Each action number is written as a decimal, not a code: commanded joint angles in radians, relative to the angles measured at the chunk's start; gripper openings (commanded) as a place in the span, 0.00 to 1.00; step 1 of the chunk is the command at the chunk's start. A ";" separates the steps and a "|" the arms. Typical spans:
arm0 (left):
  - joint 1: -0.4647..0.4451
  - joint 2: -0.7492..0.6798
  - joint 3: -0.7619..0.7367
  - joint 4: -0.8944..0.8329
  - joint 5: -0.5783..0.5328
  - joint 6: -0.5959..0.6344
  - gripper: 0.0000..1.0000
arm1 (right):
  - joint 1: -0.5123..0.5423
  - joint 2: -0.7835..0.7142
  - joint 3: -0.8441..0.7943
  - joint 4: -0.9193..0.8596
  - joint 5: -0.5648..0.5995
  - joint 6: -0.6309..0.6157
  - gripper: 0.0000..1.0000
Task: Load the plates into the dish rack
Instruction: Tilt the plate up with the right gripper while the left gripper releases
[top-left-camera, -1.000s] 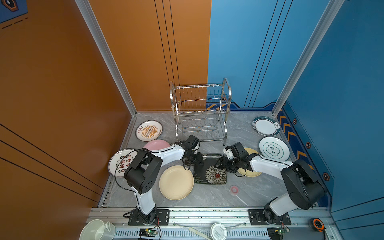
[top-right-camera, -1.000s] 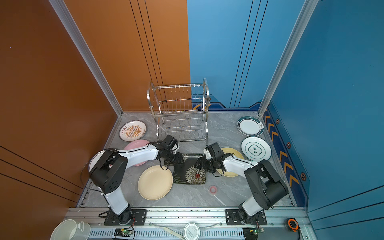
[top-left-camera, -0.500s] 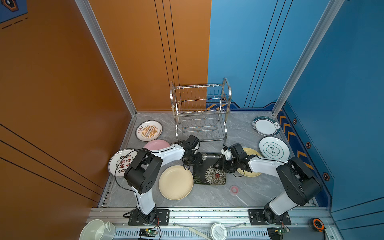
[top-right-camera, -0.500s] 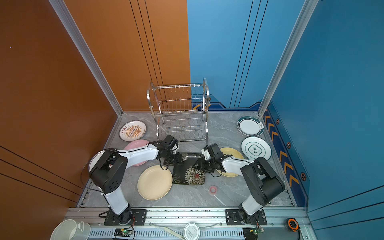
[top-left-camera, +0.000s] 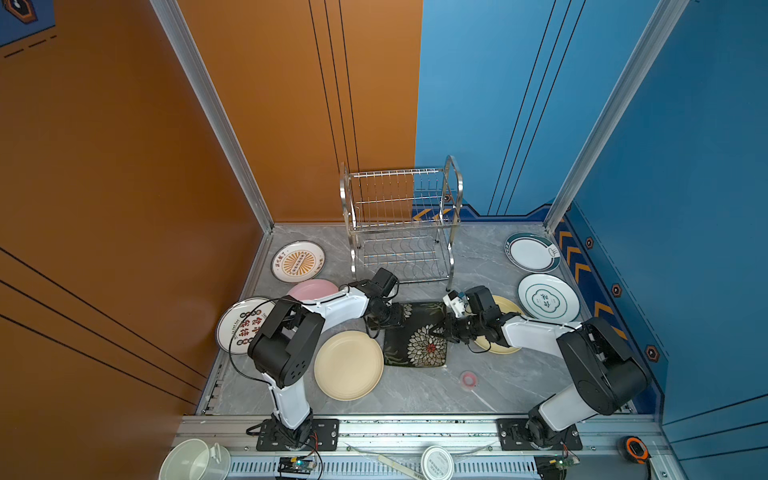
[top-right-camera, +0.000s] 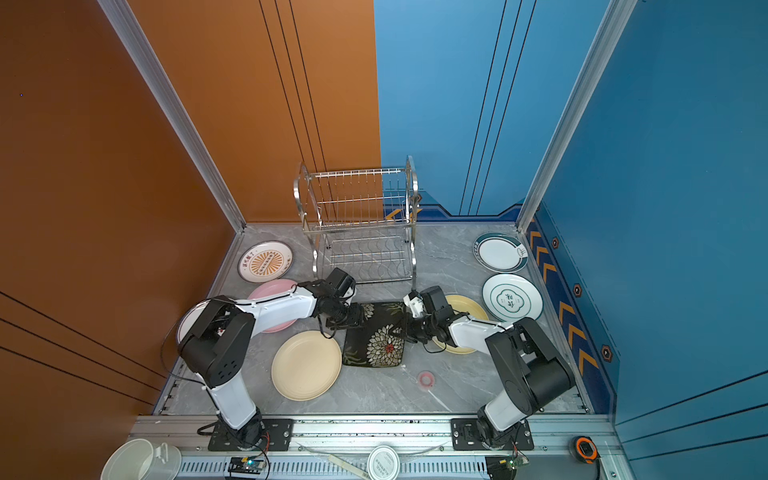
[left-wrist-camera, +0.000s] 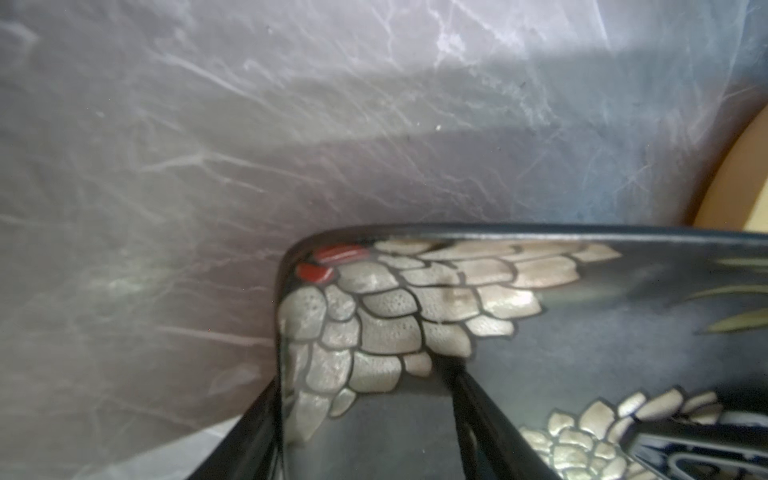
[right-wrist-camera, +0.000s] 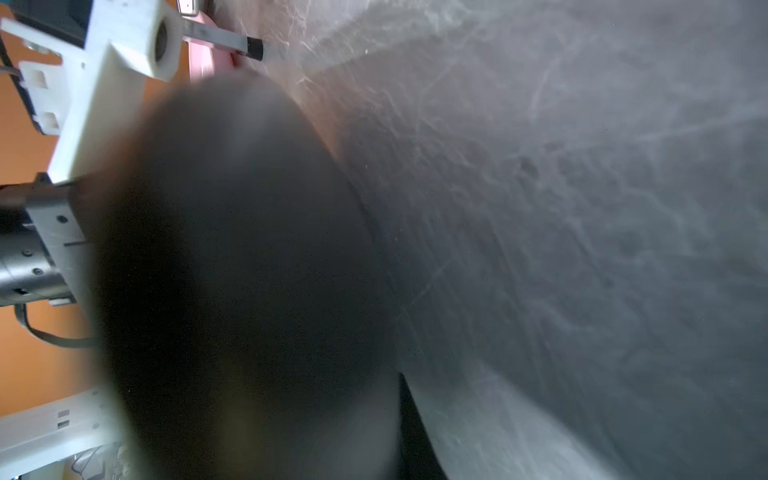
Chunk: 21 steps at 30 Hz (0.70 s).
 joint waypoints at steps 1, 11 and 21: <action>-0.037 -0.006 0.056 0.047 0.125 -0.012 0.66 | 0.010 -0.006 -0.003 0.018 0.029 -0.014 0.00; -0.021 -0.110 0.068 0.036 0.101 -0.012 0.82 | -0.008 -0.174 -0.020 -0.106 0.140 -0.061 0.00; 0.030 -0.281 0.020 -0.006 0.047 0.004 0.91 | -0.007 -0.496 0.032 -0.360 0.382 -0.071 0.00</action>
